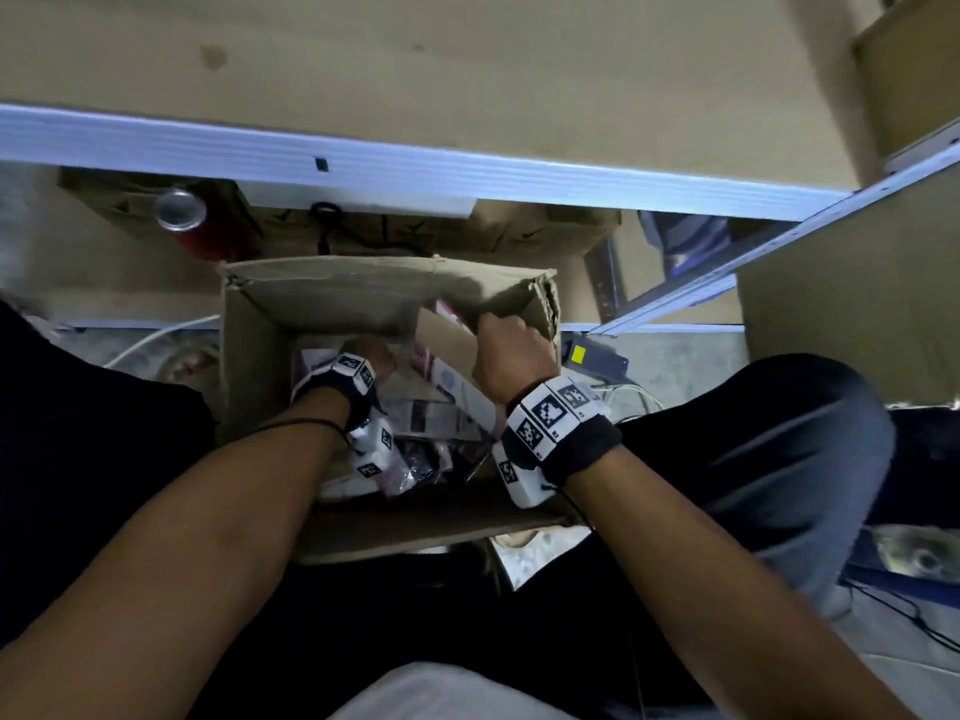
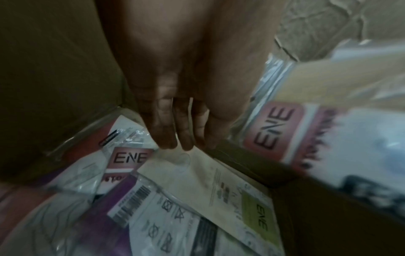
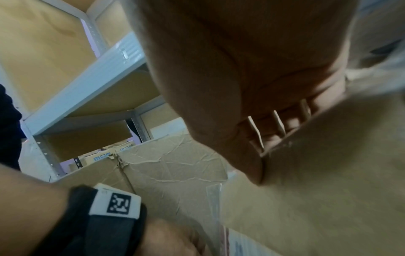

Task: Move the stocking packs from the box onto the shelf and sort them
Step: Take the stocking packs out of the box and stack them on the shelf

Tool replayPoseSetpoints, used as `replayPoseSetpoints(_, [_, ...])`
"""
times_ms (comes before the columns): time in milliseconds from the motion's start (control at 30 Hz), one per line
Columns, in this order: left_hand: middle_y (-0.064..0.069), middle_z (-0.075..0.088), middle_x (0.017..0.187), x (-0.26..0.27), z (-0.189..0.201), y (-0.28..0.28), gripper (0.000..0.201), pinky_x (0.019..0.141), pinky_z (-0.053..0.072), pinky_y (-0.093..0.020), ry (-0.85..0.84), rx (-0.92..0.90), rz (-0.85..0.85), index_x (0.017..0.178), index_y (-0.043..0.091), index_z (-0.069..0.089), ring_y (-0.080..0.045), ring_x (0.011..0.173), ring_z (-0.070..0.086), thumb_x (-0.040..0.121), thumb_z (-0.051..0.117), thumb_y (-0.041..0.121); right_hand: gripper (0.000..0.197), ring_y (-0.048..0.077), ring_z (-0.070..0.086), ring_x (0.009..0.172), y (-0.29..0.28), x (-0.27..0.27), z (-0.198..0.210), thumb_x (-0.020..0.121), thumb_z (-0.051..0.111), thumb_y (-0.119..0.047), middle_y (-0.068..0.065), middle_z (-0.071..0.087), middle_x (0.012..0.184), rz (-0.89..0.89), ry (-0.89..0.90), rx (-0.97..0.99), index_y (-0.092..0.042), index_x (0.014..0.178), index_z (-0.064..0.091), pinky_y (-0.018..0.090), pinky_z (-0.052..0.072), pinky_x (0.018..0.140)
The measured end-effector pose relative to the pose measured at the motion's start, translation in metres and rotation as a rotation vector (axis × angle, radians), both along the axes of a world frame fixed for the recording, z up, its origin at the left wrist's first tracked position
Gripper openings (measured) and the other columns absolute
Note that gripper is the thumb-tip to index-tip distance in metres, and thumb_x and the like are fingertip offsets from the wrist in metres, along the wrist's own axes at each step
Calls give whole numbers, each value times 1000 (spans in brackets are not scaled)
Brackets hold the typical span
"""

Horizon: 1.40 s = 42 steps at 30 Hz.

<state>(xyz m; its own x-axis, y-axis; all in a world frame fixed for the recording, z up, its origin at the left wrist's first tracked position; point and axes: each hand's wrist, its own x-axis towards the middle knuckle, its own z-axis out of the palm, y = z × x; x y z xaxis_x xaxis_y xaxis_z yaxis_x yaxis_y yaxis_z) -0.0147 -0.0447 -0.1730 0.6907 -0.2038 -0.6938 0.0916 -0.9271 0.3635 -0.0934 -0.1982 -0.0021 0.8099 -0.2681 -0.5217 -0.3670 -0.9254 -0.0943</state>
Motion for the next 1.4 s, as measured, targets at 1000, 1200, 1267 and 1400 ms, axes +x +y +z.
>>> replayPoseSetpoints(1000, [-15,62,129,-16,-21,12,30,96,45,-41,-268,3,-257,120,12,68,-35,123,54,91,67,19,19,40,62,104,-4,-19,-8,93,52,-19,17,63,113,-128,-16,26,-14,111,55,41,48,80])
replayPoseSetpoints(1200, [-18,70,121,-22,-17,26,32,90,43,-24,81,-342,18,119,1,70,-32,117,63,89,74,11,20,40,61,106,-2,-17,-8,94,54,-22,16,64,115,-142,-21,56,-16,113,56,43,51,85])
replayPoseSetpoints(1267, [-16,67,128,-24,-15,29,32,94,44,-25,118,-371,77,119,1,70,-31,121,61,90,73,12,21,39,62,106,-1,-16,-8,94,53,-23,15,64,116,-143,-12,61,-17,113,56,46,52,88])
replayPoseSetpoints(1400, [-14,64,133,-19,-14,33,33,106,43,-31,146,-362,66,122,5,70,-30,125,57,91,72,18,21,39,61,107,-1,-17,-9,93,53,-23,15,63,118,-157,-2,82,-19,114,57,44,51,87])
